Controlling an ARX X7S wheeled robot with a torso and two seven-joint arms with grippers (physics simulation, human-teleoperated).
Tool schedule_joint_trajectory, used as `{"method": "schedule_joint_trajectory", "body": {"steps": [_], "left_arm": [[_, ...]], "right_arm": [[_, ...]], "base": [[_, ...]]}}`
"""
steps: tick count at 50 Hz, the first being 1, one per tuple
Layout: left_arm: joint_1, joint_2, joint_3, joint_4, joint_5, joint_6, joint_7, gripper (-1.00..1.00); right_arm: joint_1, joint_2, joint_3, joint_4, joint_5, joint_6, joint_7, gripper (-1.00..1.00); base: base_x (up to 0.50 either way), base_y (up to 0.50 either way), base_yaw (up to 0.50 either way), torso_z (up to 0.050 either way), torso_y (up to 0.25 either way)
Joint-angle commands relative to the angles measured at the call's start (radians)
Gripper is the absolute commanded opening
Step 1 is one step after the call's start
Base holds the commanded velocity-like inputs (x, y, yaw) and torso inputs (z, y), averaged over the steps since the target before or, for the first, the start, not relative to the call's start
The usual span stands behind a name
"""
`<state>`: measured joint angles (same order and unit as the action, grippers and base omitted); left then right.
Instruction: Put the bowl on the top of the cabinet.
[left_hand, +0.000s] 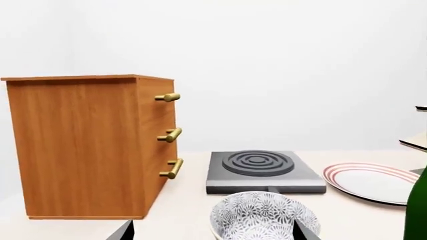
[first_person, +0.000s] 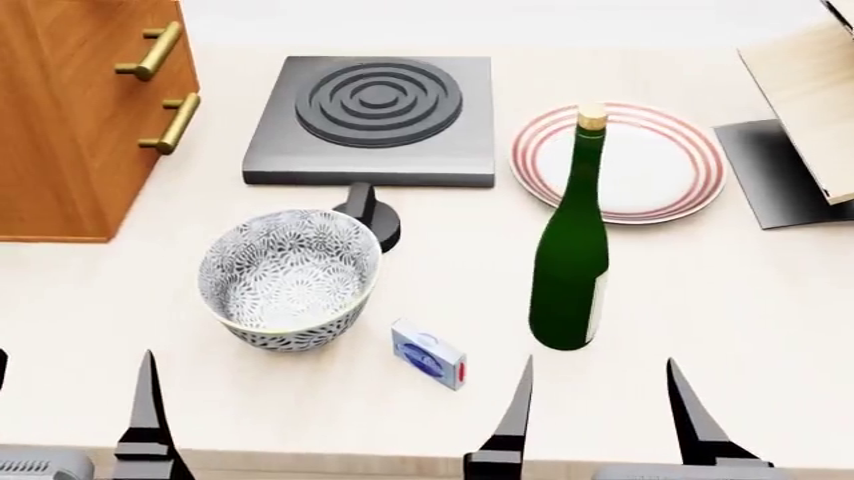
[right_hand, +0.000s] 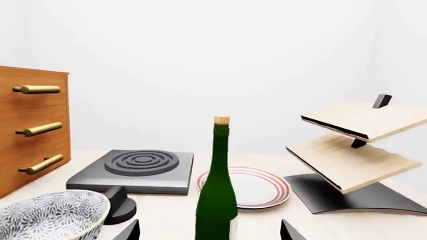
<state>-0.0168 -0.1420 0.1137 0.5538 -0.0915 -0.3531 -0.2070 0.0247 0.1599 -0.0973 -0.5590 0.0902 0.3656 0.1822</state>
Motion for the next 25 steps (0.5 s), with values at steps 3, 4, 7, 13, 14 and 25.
{"method": "schedule_joint_trajectory", "body": {"steps": [3,4,7,13,14,25], "left_arm": [[0.004,-0.013,0.005,0.013,-0.01,-0.003,-0.015,1.0],[0.004,-0.013,0.005,0.013,-0.011,-0.003,-0.016,1.0],[0.005,-0.016,0.005,0.015,-0.015,-0.001,-0.017,1.0],[0.005,-0.02,0.009,0.015,-0.019,0.001,-0.023,1.0],[0.004,-0.021,0.009,0.015,-0.019,-0.001,-0.024,1.0],[0.004,-0.027,0.014,0.016,-0.025,0.002,-0.032,1.0]], "right_arm": [[0.003,0.006,-0.01,-0.004,0.006,0.007,0.016,1.0],[0.002,0.006,-0.01,-0.005,0.008,0.007,0.016,1.0],[0.001,0.007,-0.007,-0.005,0.02,0.002,0.014,1.0],[0.003,0.01,-0.007,-0.005,0.028,0.002,0.017,1.0],[0.004,0.011,-0.01,-0.003,0.024,0.004,0.02,1.0],[0.006,0.017,-0.021,0.002,0.018,-0.003,0.032,1.0]], "base": [[0.0,0.5,0.0,0.0,0.0],[0.0,0.5,0.0,0.0,0.0],[0.0,0.38,0.0,0.0,0.0],[0.0,0.01,0.0,0.0,0.0],[0.0,0.0,0.0,0.0,0.0],[0.0,0.43,0.0,0.0,0.0]]}}
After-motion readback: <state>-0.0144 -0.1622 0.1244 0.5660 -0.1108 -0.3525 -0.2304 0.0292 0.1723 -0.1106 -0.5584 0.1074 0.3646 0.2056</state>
